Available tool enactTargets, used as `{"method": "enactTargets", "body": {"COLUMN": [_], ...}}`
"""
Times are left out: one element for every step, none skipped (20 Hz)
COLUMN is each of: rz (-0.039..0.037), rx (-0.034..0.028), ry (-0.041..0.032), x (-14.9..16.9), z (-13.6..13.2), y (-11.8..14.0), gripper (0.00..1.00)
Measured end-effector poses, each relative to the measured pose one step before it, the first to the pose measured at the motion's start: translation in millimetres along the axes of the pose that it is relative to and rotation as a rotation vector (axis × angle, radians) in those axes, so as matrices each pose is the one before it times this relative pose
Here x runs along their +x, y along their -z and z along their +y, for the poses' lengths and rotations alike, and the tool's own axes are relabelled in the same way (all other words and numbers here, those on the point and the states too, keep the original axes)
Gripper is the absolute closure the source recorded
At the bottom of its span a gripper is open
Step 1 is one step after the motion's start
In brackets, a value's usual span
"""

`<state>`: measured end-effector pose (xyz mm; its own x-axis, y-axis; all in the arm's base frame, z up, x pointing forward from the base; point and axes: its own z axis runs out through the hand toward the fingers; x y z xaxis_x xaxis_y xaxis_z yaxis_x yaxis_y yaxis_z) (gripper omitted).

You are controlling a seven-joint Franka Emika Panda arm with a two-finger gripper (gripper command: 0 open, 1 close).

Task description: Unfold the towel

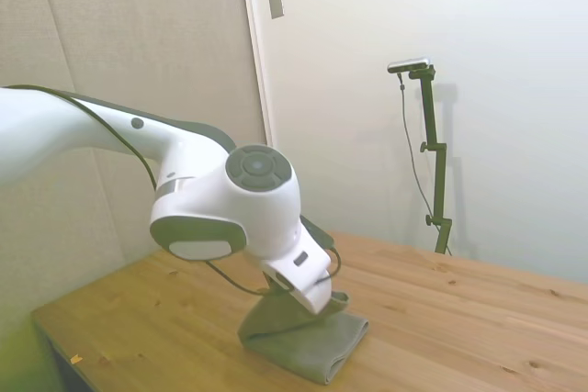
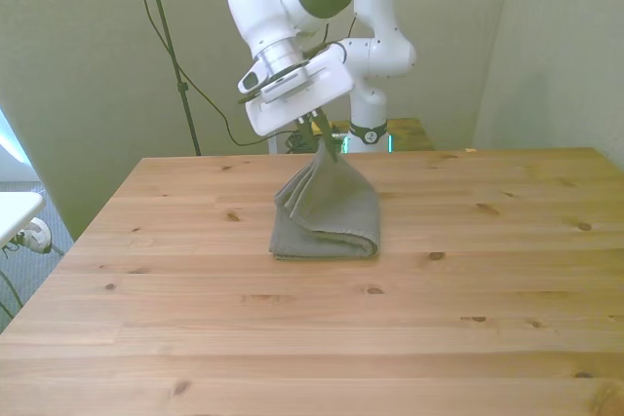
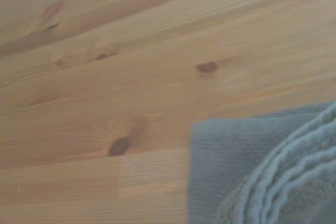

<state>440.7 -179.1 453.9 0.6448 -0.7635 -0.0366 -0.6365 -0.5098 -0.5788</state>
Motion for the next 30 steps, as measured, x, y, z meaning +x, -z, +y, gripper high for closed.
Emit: {"method": "enactTargets", "body": {"rz": [-0.00688, -0.00331, -0.00461, -0.00291, -0.00121, -0.00107, 0.00017, 0.00205, 0.00364, 0.00145, 0.00125, -0.0026, -0.00156, -0.00333, -0.00389, -0.00349, -0.00218, -0.00141, -0.00089, -0.00032, -0.00007, -0.0003, -0.00045, -0.00055, -0.00068, -0.00098, -0.00085, -0.00076, -0.00061, -0.00021], "rx": [-0.00334, -0.00541, -0.00701, -0.00682, -0.00611, -0.00618, -0.00499, -0.0034, -0.00616, -0.01072, -0.01036, -0.01105, -0.00566, -0.00418, -0.00521, -0.00497, -0.00427, -0.00325, -0.00148, -0.00049, -0.00014, -0.00002, 0.0, 0.0, 0.0, -0.00012, -0.00043, -0.00061, -0.00075, -0.00111], "ry": [0.0234, 0.02158, 0.02098, 0.01902, 0.01712, 0.01716, 0.0162, 0.01321, 0.01296, 0.01293, 0.01108, 0.01171, 0.00567, 0.00203, -0.00036, -0.00119, -0.00042, -0.00007, -0.00029, 0.00008, 0.00037, 0.00056, 0.0008, 0.00105, 0.00137, 0.00204, 0.00232, 0.00243, 0.00217, 0.0013], "x": [-9.54, -9.05, -9.44, -8.89, -8.06, -7.31, -6.0, -4.7, -3.84, -3.65, -3.16, -2.52, -1.12, -0.33, 0.45, 0.71, 0.74, 0.5, 0.24, 0.03, -0.05, -0.16, -0.24, -0.32, -0.41, -0.57, -0.58, -0.52, -0.44, -0.19], "z": [-15.24, -14.48, -13.34, -11.72, -9.42, -7.77, -6.9, -5.79, -4.25, -3.25, -2.63, -1.78, -0.85, -0.06, 1.05, 1.5, 1.05, 0.85, 0.44, 0.08, -0.07, -0.21, -0.31, -0.42, -0.54, -0.75, -0.76, -0.69, -0.55, -0.13], "y": [-5.26, -6.07, -6.71, -7.04, -6.45, -5.92, -5.03, -4.19, -4.05, -4.37, -4.0, -4.13, -3.69, -3.28, -2.99, -2.53, -1.92, -1.23, -0.66, -0.23, -0.04, -0.12, -0.17, -0.22, -0.27, -0.39, -0.39, -0.35, -0.31, -0.17], "gripper": [1.0, 1.0, 1.0, 1.0, 1.0, 1.0, 1.0, 0.0, 0.0, 0.0, 0.0, 0.0, 0.0, 0.0, 0.0, 0.0, 0.0, 0.0, 0.0, 0.0, 0.0, 0.0, 0.0, 0.0, 0.0, 0.0, 0.0, 0.0, 0.0, 0.0]}}
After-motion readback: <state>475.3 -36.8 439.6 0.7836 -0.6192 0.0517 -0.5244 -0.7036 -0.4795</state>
